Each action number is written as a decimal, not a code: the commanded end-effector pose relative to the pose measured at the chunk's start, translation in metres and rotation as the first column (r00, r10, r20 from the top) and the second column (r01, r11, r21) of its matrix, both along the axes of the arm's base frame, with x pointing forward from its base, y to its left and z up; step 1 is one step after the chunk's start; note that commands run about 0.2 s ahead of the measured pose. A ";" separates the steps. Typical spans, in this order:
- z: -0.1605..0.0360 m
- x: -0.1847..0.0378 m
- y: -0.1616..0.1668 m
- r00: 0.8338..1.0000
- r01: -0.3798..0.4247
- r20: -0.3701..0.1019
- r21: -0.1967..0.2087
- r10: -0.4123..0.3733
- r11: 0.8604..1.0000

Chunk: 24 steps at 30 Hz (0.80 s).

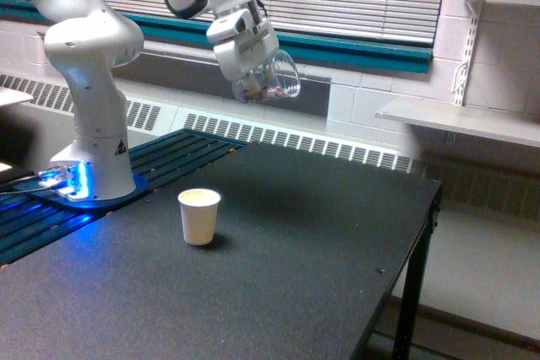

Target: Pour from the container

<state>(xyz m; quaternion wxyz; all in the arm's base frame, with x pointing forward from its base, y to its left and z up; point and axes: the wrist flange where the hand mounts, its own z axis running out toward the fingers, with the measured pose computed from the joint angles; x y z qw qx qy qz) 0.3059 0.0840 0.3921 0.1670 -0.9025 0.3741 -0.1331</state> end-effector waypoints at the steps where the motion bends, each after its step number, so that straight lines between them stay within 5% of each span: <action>1: -0.011 -0.008 -0.016 0.998 0.044 -0.050 0.005 -0.044 0.999; 24: -0.031 -0.014 -0.049 0.990 -0.021 -0.140 -0.043 0.015 0.999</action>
